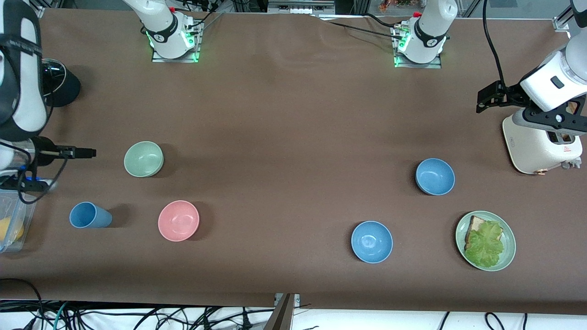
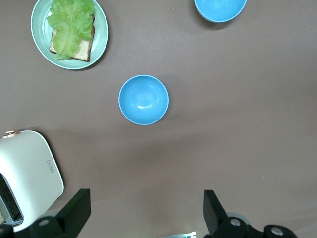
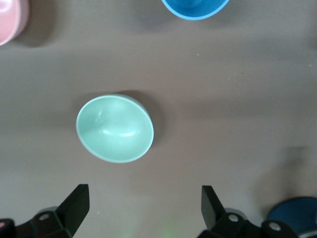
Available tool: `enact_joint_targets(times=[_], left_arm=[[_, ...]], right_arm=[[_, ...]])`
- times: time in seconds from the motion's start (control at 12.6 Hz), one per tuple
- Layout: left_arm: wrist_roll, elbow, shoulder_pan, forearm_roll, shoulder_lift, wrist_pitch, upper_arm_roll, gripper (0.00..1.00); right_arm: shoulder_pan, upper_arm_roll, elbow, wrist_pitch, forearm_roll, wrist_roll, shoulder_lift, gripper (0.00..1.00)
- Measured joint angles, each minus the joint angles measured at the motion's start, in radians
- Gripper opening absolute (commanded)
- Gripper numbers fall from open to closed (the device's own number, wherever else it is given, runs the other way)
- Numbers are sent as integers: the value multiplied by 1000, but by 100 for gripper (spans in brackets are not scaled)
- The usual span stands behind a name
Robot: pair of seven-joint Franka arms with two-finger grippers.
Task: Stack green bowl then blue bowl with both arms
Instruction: 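Move the right gripper down to the pale green bowl's rim, then close the right gripper on the pale green bowl's rim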
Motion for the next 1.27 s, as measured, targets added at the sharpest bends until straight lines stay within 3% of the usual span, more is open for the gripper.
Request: enact_joint_targets(times=[0.32,1.03,1.27], left_arm=[[0,0,0,0,0,-1,-3,100],[0,0,0,0,0,-2,-6,100],[0,0,0,0,0,-2,-6,100]], right_arm=[[-9,0,-137,170,83,-34,6,100],[-14,1,-434,524,167,-96,6,100],[-14,2,-489,579,181,-119,6,100]])
